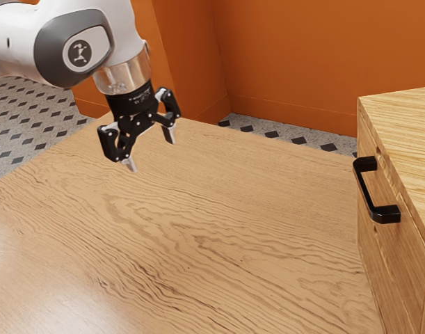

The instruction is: Pull the drawer handle with one arm to open the drawer

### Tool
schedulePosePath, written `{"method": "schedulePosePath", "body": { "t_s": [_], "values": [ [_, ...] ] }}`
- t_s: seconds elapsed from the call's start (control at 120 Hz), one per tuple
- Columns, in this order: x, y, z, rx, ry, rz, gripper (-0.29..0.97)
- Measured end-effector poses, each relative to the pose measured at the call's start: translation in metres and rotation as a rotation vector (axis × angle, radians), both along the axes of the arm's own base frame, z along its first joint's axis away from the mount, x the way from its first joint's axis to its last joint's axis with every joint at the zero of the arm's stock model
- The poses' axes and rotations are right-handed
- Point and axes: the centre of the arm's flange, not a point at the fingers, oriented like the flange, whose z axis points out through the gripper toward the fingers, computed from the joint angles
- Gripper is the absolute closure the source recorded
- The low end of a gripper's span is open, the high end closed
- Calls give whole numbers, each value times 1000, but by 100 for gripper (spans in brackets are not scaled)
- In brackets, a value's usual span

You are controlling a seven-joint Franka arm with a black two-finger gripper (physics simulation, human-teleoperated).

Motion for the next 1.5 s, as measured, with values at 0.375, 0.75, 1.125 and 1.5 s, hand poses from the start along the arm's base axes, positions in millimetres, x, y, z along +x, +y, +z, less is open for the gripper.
{"method": "schedulePosePath", "body": {
  "t_s": [0.375,0.75,1.125,1.5],
  "values": [
    [-1,8,3,-24,-10,41,0],
    [-27,-41,121,-104,-313,-53,0],
    [48,-86,76,-453,-498,-215,0],
    [-34,-244,72,-416,-473,-671,6]
  ]
}}
